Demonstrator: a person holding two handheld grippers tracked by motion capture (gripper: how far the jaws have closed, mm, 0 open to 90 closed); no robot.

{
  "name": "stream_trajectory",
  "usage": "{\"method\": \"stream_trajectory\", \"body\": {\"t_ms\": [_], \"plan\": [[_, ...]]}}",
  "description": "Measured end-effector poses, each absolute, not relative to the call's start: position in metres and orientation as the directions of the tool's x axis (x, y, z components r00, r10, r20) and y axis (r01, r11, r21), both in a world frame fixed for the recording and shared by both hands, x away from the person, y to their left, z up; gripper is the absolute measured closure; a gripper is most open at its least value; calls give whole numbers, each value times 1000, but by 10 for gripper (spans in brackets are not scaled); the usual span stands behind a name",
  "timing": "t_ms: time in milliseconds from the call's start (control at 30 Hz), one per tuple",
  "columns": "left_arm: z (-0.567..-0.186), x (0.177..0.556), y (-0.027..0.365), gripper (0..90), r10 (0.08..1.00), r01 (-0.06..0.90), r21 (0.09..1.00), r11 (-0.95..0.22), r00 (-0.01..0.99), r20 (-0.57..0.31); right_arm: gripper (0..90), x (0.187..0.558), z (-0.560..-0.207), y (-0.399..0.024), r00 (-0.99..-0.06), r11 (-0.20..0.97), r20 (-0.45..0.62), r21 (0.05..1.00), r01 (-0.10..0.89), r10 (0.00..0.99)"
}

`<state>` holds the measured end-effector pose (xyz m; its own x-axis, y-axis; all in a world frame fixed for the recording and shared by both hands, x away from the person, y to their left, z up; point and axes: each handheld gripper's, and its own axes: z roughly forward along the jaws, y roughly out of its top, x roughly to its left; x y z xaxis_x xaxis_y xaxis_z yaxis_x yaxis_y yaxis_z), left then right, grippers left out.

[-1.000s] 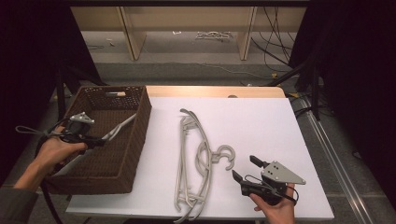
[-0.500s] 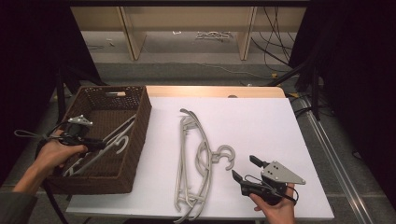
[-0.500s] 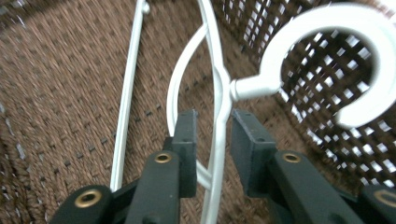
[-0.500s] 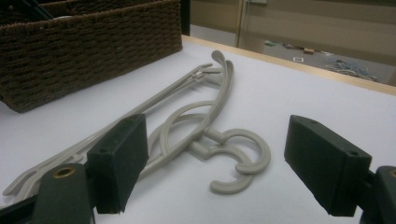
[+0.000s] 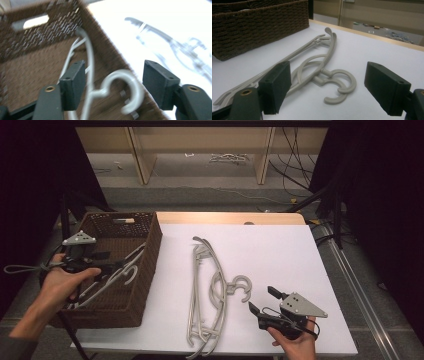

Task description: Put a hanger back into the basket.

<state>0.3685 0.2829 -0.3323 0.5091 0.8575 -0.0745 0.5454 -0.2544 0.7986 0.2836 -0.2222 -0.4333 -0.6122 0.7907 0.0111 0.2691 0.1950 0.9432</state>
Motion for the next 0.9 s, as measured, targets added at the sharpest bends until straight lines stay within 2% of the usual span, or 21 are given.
{"method": "stream_trajectory", "body": {"t_ms": [100,200,333,700,833,867,900], "plan": [[-323,352,250,312,820,487,829,-274,569,-64,222,283,-433,-222,-612,193,13,944,269,791],[-322,342,226,305,791,476,852,-219,598,-130,221,283,-433,-222,-617,179,23,947,265,787],[-327,334,201,292,759,464,859,-217,634,-151,220,283,-432,-223,-613,192,14,944,269,790],[-343,330,166,256,734,453,862,-226,661,-154,220,283,-432,-223,-608,190,12,945,267,794],[-352,329,154,248,726,461,851,-254,672,-147,220,283,-432,-223,-607,189,11,946,264,794],[-355,331,151,245,712,433,857,-279,692,-117,220,283,-432,-223,-608,188,12,946,264,794],[-359,329,146,243,714,450,849,-276,688,-132,220,283,-432,-223,-607,191,10,945,266,795]]}}
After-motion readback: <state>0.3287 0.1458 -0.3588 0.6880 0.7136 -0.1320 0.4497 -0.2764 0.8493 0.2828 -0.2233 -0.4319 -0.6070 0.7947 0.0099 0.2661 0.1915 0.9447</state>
